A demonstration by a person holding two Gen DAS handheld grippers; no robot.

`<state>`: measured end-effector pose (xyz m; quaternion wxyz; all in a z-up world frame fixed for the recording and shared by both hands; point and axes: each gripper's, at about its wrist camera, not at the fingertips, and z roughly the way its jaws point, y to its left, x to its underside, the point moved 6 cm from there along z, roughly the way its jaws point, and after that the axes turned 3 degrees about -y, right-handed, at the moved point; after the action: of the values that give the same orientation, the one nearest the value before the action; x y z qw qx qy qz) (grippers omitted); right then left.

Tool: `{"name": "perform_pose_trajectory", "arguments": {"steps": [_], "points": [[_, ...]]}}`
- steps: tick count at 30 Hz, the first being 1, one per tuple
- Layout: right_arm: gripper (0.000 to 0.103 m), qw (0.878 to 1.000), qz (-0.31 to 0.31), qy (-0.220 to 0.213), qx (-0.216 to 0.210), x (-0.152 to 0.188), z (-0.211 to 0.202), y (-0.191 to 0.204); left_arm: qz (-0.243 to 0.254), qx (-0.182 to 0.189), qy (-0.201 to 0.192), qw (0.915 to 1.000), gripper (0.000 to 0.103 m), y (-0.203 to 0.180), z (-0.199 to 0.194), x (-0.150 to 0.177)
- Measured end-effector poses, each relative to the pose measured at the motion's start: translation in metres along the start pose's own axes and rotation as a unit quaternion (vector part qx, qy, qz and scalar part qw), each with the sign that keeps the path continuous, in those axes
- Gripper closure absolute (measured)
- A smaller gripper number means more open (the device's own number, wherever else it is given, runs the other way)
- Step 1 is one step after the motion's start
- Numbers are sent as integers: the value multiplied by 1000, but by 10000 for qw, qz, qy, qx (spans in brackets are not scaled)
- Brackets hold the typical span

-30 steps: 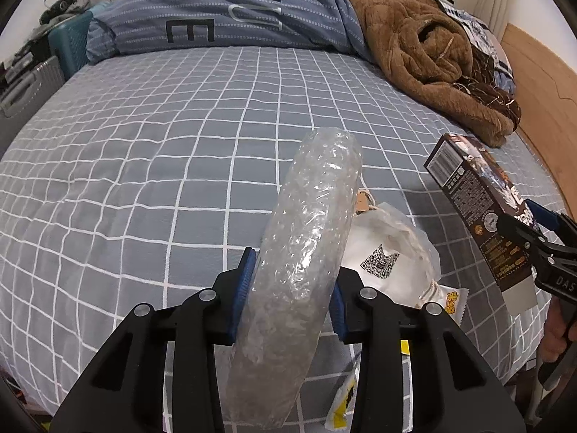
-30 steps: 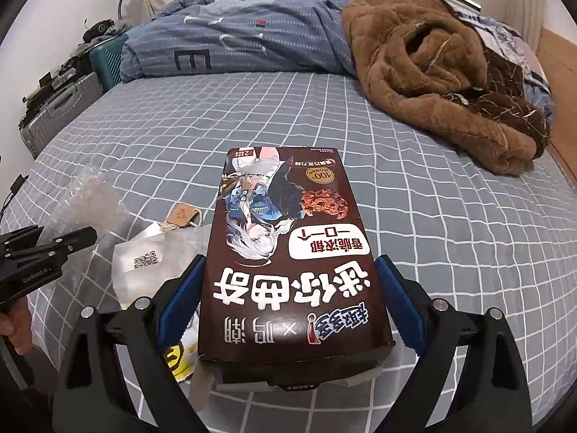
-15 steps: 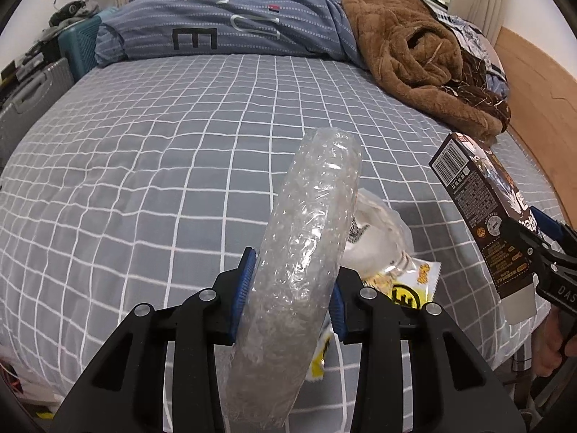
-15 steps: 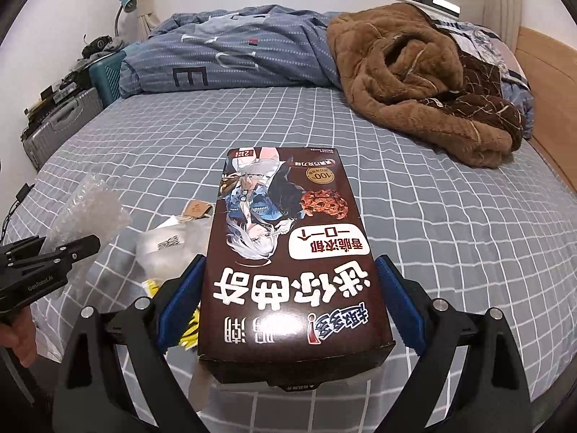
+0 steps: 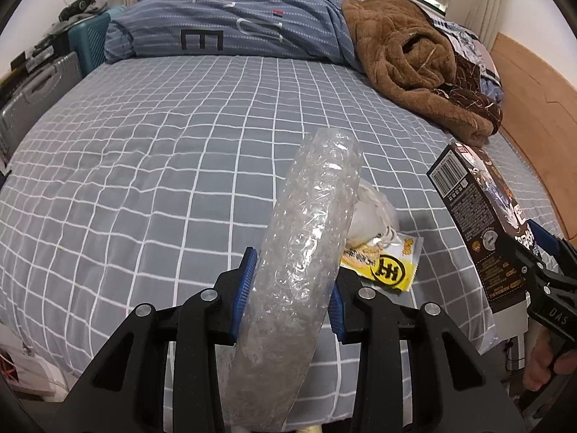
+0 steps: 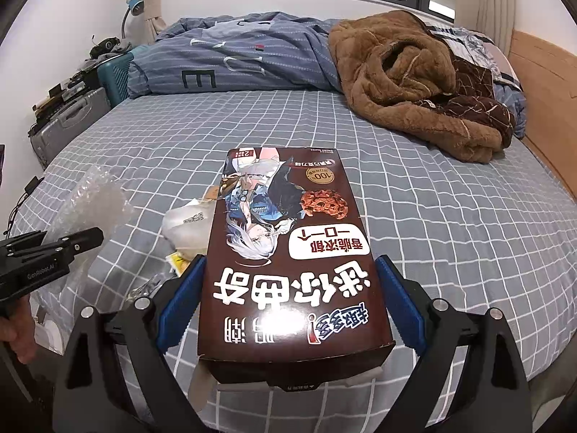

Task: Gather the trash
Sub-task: 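Lift the cookie box and bubble wrap off the bed and carry them over the bin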

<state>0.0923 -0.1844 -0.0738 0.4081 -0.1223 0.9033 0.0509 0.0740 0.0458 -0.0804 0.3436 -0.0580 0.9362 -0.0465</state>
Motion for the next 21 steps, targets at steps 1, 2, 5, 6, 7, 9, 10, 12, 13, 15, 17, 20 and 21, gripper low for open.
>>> {"name": "perform_pose_trajectory", "arguments": {"steps": [1,2,5,6,7,9,10,12,13,15,17,20,21], "points": [[15,10000,20,-5,-9,2,-3,0,3,9,15,10000,68,-1,-2,3],[15,10000,39,-6,-14,3,-5,1,7,14,20,10000,69,-2,-4,5],[15,9999,97,-13,-52,9,-14,2,-7,28,21,10000,69,-2,-10,11],[15,9999,100,-15,-49,11,-17,3,-9,29,14,10000,69,-3,-12,13],[15,9999,89,-19,-47,14,-20,5,-4,21,6,10000,69,-3,-14,15],[15,10000,60,-16,-31,17,-24,7,22,-3,7,10000,69,-4,-20,22],[15,10000,57,-11,-14,19,-25,8,22,-5,15,10000,69,-4,-22,26],[15,10000,66,1,-30,25,-30,10,18,-4,34,10000,69,-3,-26,32],[15,10000,67,2,-31,27,-31,11,16,-11,43,10000,69,-2,-27,35],[15,10000,55,-24,-30,31,-38,15,6,-35,47,10000,69,0,-32,41],[15,10000,56,-48,-43,34,-44,18,-17,-28,47,10000,69,2,-36,45],[15,9999,62,-38,-76,40,-51,23,-14,-19,30,10000,69,2,-44,53],[15,9999,59,-35,-73,43,-53,24,-21,-5,28,10000,69,1,-46,55]]}}
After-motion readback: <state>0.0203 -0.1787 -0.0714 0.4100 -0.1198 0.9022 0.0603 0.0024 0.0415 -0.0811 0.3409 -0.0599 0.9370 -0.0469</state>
